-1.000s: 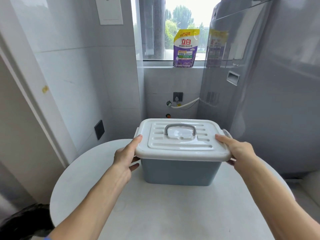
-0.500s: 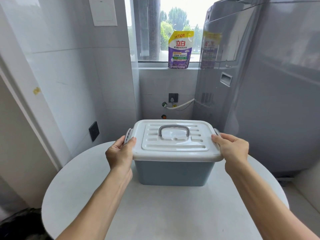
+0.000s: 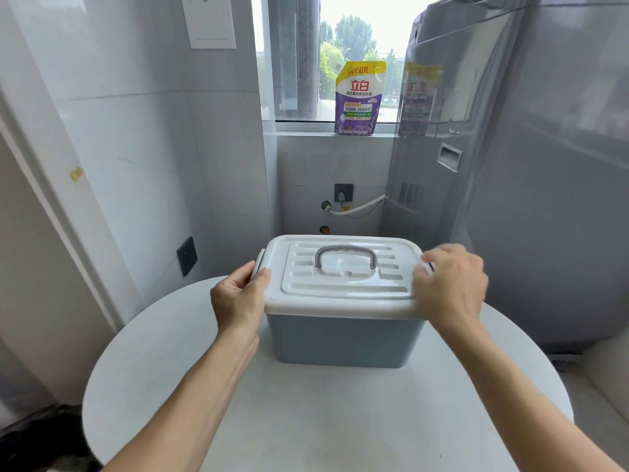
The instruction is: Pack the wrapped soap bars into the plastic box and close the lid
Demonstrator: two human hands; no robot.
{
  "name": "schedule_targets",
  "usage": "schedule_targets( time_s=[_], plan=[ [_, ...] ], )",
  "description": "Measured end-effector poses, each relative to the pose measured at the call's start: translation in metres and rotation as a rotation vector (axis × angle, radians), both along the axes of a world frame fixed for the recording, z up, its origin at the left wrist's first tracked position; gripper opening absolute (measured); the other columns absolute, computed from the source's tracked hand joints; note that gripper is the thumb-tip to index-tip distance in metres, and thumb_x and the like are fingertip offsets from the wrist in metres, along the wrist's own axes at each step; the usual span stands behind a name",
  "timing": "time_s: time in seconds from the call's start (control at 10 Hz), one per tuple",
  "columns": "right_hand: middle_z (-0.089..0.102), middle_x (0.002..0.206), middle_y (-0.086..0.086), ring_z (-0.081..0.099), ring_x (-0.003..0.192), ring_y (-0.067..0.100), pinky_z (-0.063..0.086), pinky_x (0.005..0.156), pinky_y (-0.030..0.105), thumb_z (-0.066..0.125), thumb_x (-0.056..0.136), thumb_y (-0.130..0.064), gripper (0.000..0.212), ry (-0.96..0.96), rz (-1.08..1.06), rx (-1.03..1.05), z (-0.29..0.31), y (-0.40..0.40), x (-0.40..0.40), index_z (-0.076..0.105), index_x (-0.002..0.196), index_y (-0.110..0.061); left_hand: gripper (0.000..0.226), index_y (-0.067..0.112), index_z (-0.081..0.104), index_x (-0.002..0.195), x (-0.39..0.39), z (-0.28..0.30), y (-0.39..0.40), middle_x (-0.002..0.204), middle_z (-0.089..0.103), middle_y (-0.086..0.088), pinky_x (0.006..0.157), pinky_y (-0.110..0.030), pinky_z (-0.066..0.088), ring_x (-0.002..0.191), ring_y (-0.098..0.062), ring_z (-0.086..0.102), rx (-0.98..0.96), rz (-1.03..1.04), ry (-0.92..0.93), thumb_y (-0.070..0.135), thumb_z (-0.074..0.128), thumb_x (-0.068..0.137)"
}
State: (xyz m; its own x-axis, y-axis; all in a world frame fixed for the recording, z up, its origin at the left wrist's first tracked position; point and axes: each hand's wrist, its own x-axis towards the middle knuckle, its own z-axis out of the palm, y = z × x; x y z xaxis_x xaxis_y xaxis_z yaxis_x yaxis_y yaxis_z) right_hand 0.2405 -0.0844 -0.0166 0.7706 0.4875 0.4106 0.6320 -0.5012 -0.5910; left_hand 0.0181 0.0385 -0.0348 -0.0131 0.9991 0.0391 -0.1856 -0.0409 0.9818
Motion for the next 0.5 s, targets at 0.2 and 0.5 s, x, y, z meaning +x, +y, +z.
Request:
schedule_targets(
  time_s=[0.2,0.5],
  plan=[
    [0.064,0.131,-0.003,0.054,0.121,0.024,0.039,0.104,0.041,0.063,0.084,-0.039,0.054,-0.175,0.606,-0.154,0.011,0.024,-0.044,0.056,0.135,-0.023,0.037,0.012,0.068,0.119,-0.007,-0.005,0.005,0.107,0.072,0.007,0.080,-0.015,0.045,0.100,-0.008,0.065,0.021,-0.028,0.038,0.017,0.072,0.082],
    [0.055,0.142,-0.006,0.042,0.134,0.019,0.028,0.110,0.035,0.052,0.089,-0.058,0.046,-0.181,0.561,-0.179,0.008,0.004,-0.037,0.070,0.121,-0.030,0.041,0.018,0.068,0.120,-0.008,0.004,0.006,0.106,0.070,0.009,0.083,-0.023,0.049,0.099,-0.009,0.064,0.066,-0.023,0.183,0.023,0.069,0.079]
  ],
)
